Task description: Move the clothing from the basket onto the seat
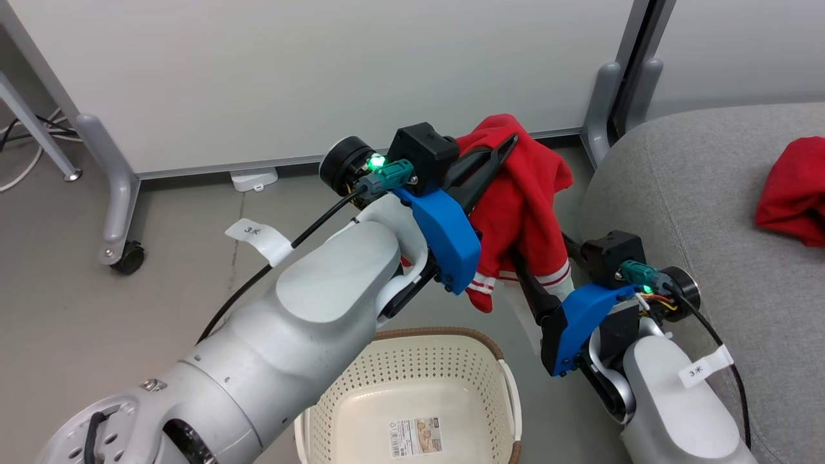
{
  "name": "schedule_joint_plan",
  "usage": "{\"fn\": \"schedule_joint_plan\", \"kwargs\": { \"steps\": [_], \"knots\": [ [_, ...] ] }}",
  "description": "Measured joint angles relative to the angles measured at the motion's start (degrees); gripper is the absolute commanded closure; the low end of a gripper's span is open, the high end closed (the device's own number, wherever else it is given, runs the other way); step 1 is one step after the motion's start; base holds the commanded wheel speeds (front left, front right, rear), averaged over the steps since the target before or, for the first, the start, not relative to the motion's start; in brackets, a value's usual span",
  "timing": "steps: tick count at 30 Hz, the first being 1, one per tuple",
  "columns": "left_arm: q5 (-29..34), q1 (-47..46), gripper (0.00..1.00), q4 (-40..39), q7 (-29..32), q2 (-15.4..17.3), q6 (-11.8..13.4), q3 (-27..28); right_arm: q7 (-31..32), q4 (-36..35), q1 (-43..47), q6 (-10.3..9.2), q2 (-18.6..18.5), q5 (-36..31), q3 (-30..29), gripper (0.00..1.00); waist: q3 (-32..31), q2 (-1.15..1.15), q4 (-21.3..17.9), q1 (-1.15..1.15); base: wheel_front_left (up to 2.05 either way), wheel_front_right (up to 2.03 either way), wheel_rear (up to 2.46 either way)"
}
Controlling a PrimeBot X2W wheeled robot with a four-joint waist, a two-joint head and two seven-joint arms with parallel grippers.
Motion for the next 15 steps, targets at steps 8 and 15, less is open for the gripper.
{"fn": "schedule_joint_plan", "kwargs": {
  "steps": [8,15],
  "knots": [
    [-0.40,-0.16,1.00,-0.53,-0.02,-0.12,0.00,-0.65,-1.94,6.89,-3.81,0.00,0.00,2.82,2.03,1.00,-0.28,0.00,0.20,0.00,0.00,0.00,0.00],
    [-0.71,-0.16,1.00,-0.41,-0.07,-0.13,0.00,-1.10,-4.12,10.15,-5.16,0.00,0.00,4.13,2.83,1.00,-0.74,0.00,-0.28,0.00,0.00,0.00,0.00]
  ]
}}
